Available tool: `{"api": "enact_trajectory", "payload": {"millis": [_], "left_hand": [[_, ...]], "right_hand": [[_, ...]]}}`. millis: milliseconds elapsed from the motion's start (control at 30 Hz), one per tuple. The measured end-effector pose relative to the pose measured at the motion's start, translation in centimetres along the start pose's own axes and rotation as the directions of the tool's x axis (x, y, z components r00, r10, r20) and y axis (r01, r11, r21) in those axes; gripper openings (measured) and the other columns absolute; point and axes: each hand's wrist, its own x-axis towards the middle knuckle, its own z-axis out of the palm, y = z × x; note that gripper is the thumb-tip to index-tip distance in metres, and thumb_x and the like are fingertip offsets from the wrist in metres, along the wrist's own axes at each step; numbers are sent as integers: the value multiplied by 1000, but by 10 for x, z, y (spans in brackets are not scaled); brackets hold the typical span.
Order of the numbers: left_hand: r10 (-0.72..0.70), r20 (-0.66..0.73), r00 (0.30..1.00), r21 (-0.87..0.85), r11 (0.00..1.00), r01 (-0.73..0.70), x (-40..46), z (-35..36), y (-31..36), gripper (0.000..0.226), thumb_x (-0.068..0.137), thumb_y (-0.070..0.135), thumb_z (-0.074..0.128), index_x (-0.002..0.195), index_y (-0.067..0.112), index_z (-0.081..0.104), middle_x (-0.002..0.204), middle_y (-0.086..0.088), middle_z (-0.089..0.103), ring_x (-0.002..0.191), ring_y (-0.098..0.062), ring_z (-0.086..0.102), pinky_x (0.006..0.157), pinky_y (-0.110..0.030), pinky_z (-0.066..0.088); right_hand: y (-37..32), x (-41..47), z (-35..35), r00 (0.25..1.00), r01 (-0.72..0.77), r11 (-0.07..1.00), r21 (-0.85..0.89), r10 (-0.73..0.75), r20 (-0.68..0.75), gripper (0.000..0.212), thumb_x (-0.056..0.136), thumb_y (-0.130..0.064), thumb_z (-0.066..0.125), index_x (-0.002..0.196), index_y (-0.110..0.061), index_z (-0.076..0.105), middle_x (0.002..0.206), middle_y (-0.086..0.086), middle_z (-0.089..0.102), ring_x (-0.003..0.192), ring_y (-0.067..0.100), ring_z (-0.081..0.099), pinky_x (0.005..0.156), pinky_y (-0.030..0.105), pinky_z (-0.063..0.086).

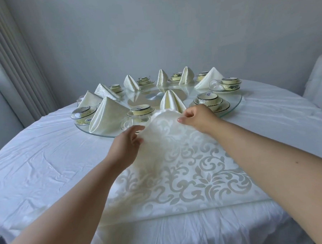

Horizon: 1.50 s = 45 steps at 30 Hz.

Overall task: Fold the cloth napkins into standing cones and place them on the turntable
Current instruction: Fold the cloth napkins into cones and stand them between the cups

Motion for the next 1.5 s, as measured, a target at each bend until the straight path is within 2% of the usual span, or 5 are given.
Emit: {"api": "enact_trajectory", "payload": {"millis": [533,1033,1167,1300,1500], "left_hand": [[-165,0,986,60,984,165,21,-12,-3,15,95,20,52,86,13,61,75,-2,61,58,-17,48,49,-24,33],[46,-244,969,465,882,75,-13,-15,-3,22,95,25,48,106,10,59,104,-13,59,104,-35,49,86,-42,42],[285,84,955,279,913,-297,-89,-12,27,52,87,54,23,106,27,63,110,14,59,109,-10,48,94,-18,34],[149,528,836,332,870,-365,-137,6,35,88,70,82,-13,149,46,4,154,27,-1,142,7,-13,115,-20,-11],[94,570,816,441,803,-401,-132,15,29,89,68,80,-10,149,41,-12,157,17,-17,141,1,-22,119,-33,-11]], "right_hand": [[-21,27,4,984,17,980,198,20,-179,28,73,-12,82,81,-20,56,74,-5,62,66,6,55,59,21,42],[-18,8,10,909,221,892,-394,-335,-248,19,85,-30,69,87,-13,61,86,-2,63,89,20,56,72,28,41],[-21,-67,-10,977,187,943,-274,-208,-51,25,94,-37,56,85,-15,62,79,-1,65,75,15,58,68,29,44],[-4,-136,-1,896,160,896,-414,44,443,55,93,-60,31,138,-32,46,143,-14,46,129,2,42,108,25,32],[13,-147,10,810,280,780,-560,121,574,101,62,-79,-5,152,-33,-2,157,-18,-13,140,-5,-16,116,24,-11]]}}
